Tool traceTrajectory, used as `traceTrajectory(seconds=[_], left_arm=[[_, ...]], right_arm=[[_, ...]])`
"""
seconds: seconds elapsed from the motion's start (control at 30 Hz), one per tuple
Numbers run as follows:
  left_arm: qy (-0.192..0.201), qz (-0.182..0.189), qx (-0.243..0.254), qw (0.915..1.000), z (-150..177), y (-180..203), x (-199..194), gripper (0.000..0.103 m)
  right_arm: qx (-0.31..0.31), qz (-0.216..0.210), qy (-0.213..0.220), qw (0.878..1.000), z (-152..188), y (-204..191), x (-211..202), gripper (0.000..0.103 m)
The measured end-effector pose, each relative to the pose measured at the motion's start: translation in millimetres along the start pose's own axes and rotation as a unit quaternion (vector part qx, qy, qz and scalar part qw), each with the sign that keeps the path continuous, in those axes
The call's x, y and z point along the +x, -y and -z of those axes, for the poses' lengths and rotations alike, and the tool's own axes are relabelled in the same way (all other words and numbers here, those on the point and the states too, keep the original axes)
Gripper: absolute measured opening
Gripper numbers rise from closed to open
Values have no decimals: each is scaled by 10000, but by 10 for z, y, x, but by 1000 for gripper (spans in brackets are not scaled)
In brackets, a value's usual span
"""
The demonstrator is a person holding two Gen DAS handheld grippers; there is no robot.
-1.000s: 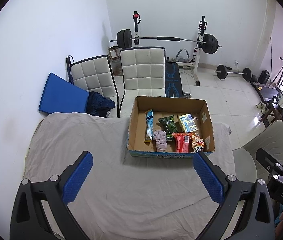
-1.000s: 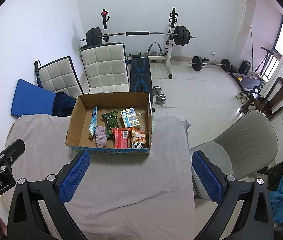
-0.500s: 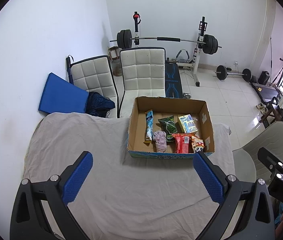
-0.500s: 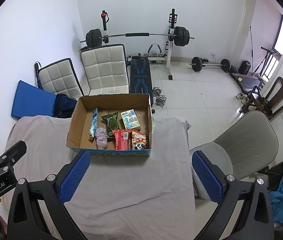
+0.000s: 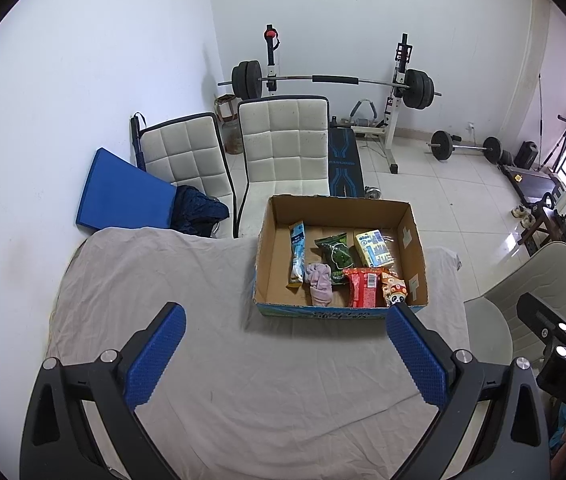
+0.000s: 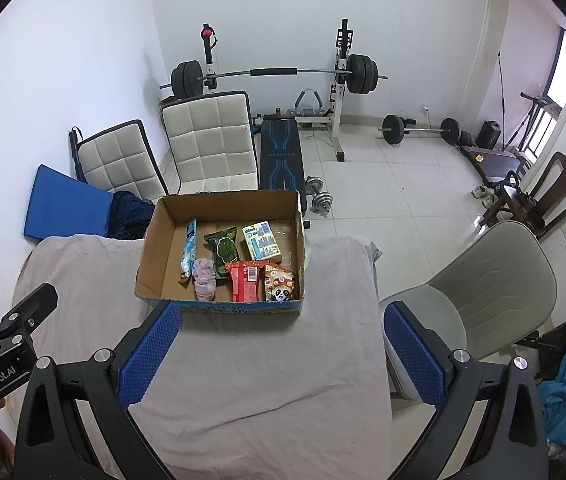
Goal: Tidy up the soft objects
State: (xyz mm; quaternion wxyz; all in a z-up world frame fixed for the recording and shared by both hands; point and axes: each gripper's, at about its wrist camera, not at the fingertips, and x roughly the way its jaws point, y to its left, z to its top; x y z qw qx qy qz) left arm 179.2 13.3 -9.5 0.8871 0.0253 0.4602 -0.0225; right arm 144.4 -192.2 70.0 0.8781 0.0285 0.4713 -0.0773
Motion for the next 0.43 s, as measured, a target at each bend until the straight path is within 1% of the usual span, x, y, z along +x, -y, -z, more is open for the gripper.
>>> traceTrajectory(seconds=[0.43], left_arm=[[35, 29, -13, 10000, -48, 7, -38, 103]], right_arm=[[-1, 2, 15, 10000, 3, -21, -5, 103]])
